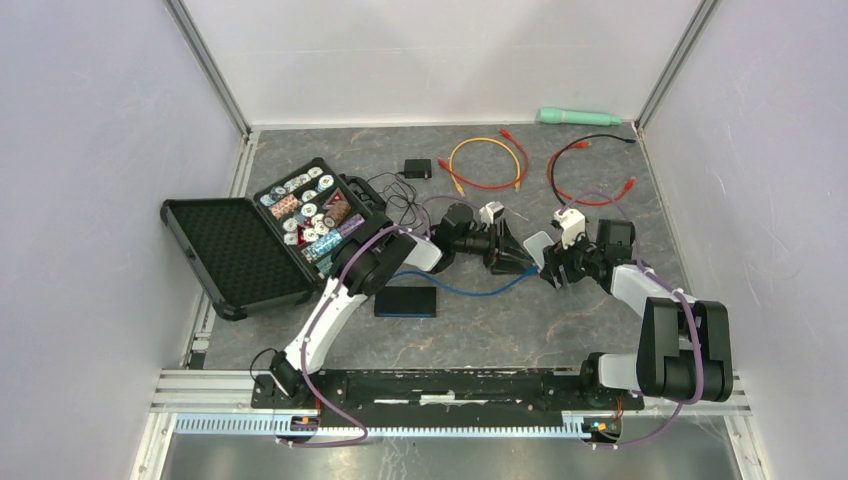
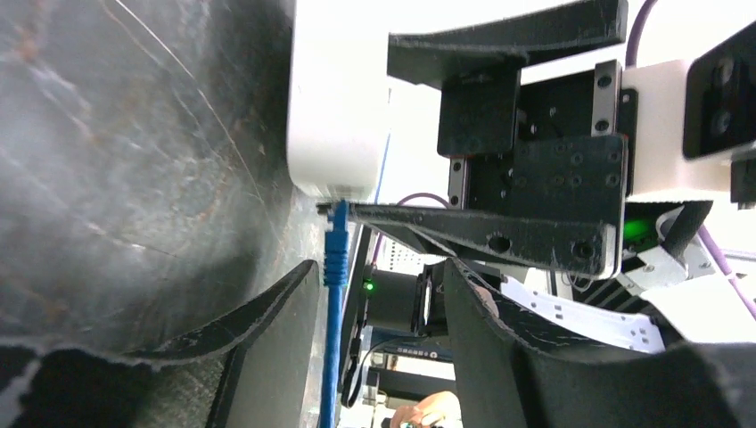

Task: Pull the plug from the switch port
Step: Pull the connector from the switch port.

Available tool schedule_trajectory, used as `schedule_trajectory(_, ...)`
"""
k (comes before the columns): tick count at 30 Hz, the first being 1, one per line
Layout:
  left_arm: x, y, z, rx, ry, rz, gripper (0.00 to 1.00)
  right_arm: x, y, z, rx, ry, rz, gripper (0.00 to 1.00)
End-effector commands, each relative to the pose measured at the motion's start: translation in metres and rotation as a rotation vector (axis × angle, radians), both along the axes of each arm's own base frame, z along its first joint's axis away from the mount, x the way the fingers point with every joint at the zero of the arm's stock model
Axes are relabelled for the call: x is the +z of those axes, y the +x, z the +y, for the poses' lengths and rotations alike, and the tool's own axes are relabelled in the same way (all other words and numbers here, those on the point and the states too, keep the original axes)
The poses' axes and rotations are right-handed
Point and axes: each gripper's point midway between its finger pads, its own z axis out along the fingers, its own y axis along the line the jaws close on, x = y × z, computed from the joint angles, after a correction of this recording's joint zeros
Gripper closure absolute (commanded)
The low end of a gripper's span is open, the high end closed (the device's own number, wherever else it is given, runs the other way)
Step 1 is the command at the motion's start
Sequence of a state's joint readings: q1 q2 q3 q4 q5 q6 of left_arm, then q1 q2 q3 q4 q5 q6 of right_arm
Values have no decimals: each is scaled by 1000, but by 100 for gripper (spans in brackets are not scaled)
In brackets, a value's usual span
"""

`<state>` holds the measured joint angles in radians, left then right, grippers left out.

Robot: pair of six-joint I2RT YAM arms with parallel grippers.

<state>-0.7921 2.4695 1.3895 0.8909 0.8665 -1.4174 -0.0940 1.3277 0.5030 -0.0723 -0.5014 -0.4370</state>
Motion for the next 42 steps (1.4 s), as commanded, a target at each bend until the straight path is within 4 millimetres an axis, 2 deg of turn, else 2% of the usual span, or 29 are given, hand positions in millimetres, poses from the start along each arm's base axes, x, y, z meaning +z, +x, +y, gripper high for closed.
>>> schedule_trajectory(1,-16,8,-3,-1,63,-11,41,4,-3,12,58,53,-3,100)
schedule_trajectory(7,-24,11,-12,-9,83,-13,49,2,-4,13,53,68,17,100)
schedule_trajectory(16,-33,-8,-12,-40,92,8,51,-3,-3,10,29,62,41,100)
schedule_trajectory(20,-32,-14,-17,-48,85,26,58,-4,-2,10,24,60,42,100)
schedule_trajectory(28,-41,-13,-18,-42,83,61,64,-7,-3,9,26,55,50,100)
schedule_trajectory(33,-45,-14,-18,-49,99,53,73,-8,-3,9,24,56,55,100)
schedule_trajectory(42,-57,-14,-14,-60,178,16,76,-11,-3,9,22,55,67,100)
